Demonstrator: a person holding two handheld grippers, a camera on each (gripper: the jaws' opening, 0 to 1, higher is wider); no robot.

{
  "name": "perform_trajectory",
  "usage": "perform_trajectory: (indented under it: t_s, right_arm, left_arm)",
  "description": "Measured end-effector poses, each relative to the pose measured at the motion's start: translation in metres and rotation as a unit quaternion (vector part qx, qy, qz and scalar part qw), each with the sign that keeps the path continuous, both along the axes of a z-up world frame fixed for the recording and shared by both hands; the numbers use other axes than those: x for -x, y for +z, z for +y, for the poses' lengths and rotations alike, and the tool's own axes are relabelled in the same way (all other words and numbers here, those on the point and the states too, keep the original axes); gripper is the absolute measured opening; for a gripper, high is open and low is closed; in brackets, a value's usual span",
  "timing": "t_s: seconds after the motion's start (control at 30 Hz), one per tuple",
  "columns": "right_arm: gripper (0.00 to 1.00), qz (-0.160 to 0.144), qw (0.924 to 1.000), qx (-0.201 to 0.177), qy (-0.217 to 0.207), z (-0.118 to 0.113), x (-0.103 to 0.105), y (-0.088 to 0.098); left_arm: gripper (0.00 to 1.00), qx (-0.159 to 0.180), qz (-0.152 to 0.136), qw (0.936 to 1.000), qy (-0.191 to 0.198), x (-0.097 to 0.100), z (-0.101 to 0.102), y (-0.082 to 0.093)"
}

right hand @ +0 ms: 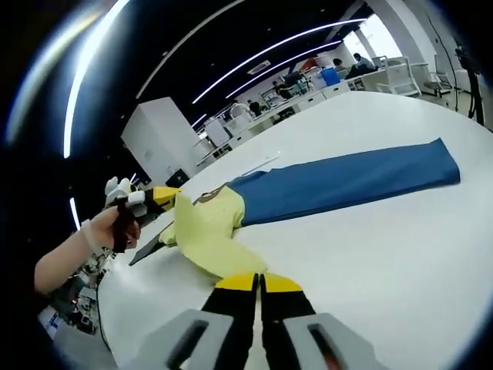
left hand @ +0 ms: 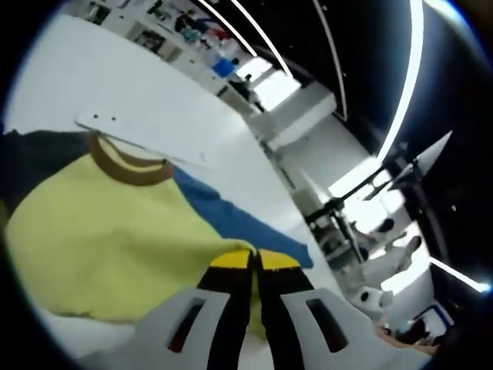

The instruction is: Fold the garment on the visible template until the final outline fits inside the template.

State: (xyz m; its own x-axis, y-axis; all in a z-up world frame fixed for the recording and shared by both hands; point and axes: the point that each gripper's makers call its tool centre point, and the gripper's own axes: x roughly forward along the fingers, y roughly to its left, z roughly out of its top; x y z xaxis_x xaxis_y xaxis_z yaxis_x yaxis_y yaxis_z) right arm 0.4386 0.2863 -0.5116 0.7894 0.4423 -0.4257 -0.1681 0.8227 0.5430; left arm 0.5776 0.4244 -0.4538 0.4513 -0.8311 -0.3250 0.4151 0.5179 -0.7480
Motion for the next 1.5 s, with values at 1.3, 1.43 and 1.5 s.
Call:
perform_trajectory:
  t_s: [1.3, 1.43, 1.5]
  right_arm:
    - [0.0, 0.003, 1.0, -0.003, 0.003, 0.003, 0.005, -0.001]
    - [0.0, 0.002, 1.0, -0.003, 0.004, 0.003, 0.005, -0.001]
    - [0.0, 0.002, 1.0, -0.002, 0.004, 0.004, 0.006, -0.001]
  left_arm:
    - [0.34, -0.046, 0.015, 0.9984, -0.029, 0.055, 0.032, -0.038]
    - [0.35, -0.031, 0.034, 0.9988, -0.019, 0.065, 0.035, -0.041]
    - [0.37, -0.022, 0.046, 0.9984, -0.025, 0.073, 0.034, -0.041]
